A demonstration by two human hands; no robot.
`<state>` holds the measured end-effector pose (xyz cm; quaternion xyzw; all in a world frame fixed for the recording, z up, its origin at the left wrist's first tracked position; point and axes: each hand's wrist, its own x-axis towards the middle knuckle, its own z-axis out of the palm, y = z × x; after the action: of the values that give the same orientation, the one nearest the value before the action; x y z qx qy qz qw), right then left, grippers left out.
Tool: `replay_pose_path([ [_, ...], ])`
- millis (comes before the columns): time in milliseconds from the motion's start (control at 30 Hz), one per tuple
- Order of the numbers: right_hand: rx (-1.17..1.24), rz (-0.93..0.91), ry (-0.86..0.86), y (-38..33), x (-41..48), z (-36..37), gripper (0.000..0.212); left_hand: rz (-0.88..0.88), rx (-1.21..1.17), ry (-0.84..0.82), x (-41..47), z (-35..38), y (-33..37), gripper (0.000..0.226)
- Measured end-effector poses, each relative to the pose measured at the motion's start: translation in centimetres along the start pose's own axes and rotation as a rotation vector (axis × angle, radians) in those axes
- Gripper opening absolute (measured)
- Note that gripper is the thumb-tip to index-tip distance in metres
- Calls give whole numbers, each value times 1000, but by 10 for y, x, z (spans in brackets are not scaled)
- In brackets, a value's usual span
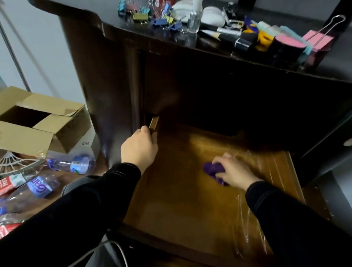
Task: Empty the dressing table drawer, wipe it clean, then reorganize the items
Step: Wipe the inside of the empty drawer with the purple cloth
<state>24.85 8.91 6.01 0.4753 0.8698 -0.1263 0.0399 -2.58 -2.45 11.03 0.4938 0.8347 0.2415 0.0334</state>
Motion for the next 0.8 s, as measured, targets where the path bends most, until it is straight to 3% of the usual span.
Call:
replay_pose_path([
  [133,28,62,113,13,46,2,35,-1,10,25,5,7,-3,30],
  [300,22,5,13,1,27,3,29,-1,8,24,5,9,-1,29],
  [467,-57,-360,-210,-42,-46,21,41,-3,7,36,3,9,-4,30],
  [567,-103,-475,-353,-41,-86,22,48,-2,-2,33,-5,3,-1,30],
  [700,-66,-402,-456,-26,-102,1,45,119,138,66,-23,-10,2,37],
  [800,237,-153,-315,-10,-101,-15,34,355,154,89,-41,-14,12,37],
])
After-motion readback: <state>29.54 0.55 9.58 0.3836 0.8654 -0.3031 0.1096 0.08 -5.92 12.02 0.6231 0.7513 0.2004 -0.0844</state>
